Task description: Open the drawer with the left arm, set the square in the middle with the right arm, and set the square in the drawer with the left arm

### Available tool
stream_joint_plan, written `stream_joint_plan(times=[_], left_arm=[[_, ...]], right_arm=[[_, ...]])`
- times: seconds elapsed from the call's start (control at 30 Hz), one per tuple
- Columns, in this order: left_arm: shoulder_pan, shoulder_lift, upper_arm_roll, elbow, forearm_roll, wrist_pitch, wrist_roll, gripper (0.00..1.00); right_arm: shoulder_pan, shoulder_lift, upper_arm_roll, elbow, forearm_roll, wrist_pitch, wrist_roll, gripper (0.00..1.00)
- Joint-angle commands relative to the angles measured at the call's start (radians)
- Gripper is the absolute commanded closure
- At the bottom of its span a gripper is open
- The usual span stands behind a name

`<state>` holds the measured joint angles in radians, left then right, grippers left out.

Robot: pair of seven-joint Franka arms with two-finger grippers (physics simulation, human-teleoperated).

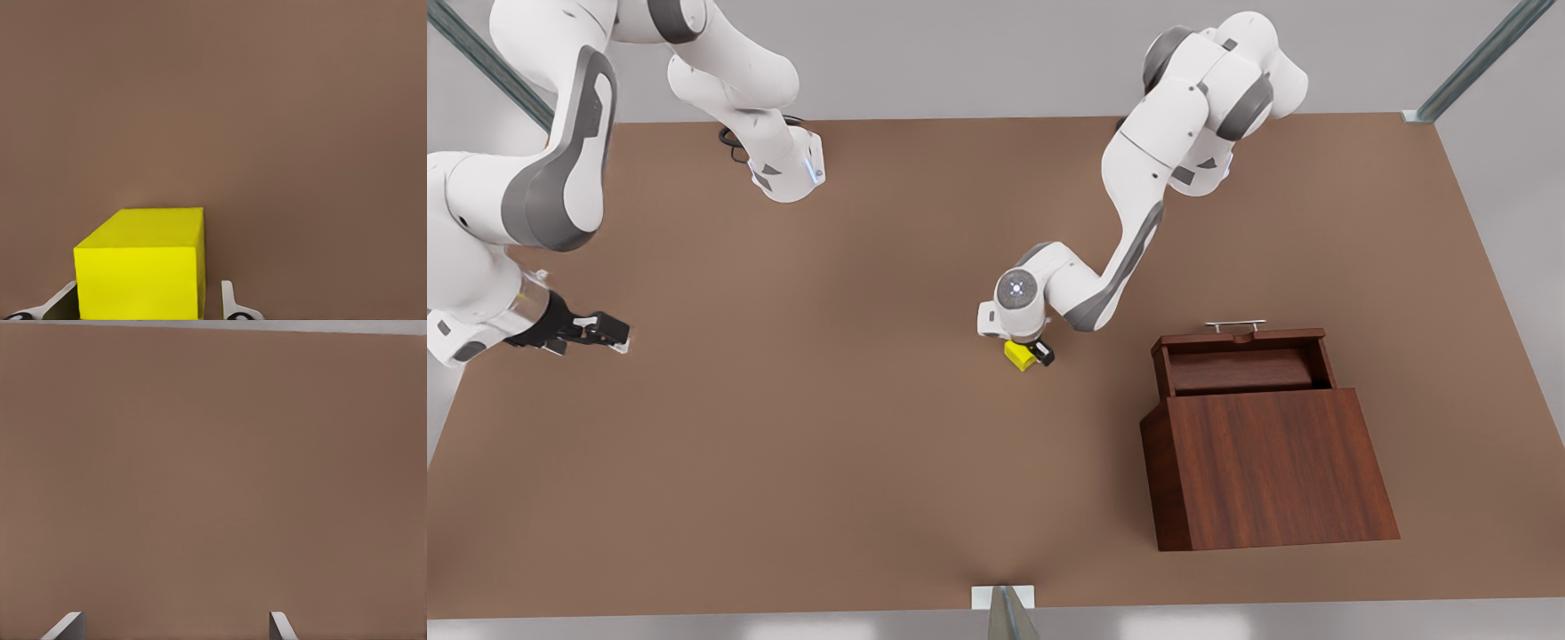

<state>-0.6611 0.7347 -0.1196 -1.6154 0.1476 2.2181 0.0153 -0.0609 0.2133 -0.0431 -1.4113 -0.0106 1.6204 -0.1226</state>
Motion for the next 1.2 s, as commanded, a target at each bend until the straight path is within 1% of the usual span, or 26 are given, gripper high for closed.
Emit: stream_joint_plan(times=[0.0,0.07,0.13,0.17,0.3,0.33,0.6,0.7,0.77,0.83,0.93,1.07,1.13,1.17], left_arm=[[0.000,0.000,0.000,0.000,0.001,0.000,-0.001,0.10],[0.000,0.005,0.002,0.000,0.003,0.000,0.000,0.21],[0.000,0.011,0.002,0.000,0.018,0.009,-0.001,0.23],[0.000,0.012,0.002,0.000,0.018,0.011,-0.001,0.26],[0.000,0.017,0.002,0.002,0.018,0.014,-0.005,0.28],[0.000,0.017,0.002,0.002,0.018,0.015,-0.006,0.30],[0.002,0.002,0.002,0.015,0.017,0.008,-0.015,0.32],[0.011,-0.055,0.006,0.051,0.004,-0.012,-0.023,0.32],[0.012,-0.100,0.008,0.117,-0.066,-0.104,-0.034,0.31],[0.012,-0.156,0.046,0.170,-0.137,-0.201,-0.034,0.31],[0.014,-0.244,0.135,0.172,-0.192,-0.291,-0.031,0.31],[0.014,-0.293,0.270,0.158,-0.207,-0.356,-0.018,0.30],[0.014,-0.294,0.342,0.157,-0.215,-0.373,-0.017,0.30],[0.014,-0.311,0.368,0.135,-0.220,-0.393,-0.003,0.30]], right_arm=[[0.004,0.000,0.000,0.000,0.000,-0.001,0.000,0.00],[0.012,-0.002,0.000,0.000,-0.002,-0.001,-0.002,0.00],[0.013,0.000,0.000,0.000,-0.002,-0.001,0.000,0.00],[0.013,0.000,0.000,0.000,-0.002,-0.001,0.000,0.00],[0.013,0.000,0.000,0.000,-0.002,0.001,0.001,0.00],[0.015,0.000,0.000,0.000,-0.002,-0.001,0.001,0.00],[0.013,0.001,0.000,0.002,-0.002,0.003,0.001,0.00],[0.013,0.001,0.000,0.002,-0.002,0.003,0.001,0.00],[0.013,0.005,0.000,0.002,-0.002,0.009,0.001,0.00],[0.013,0.005,0.000,0.002,-0.002,0.010,0.001,0.00],[0.013,0.012,0.000,0.012,-0.002,0.010,0.003,0.00],[0.010,0.018,0.000,0.025,0.000,0.012,0.003,0.00],[0.010,0.020,0.000,0.025,0.000,0.012,0.003,0.00],[0.010,0.018,0.000,0.025,0.000,0.012,0.003,0.00]])
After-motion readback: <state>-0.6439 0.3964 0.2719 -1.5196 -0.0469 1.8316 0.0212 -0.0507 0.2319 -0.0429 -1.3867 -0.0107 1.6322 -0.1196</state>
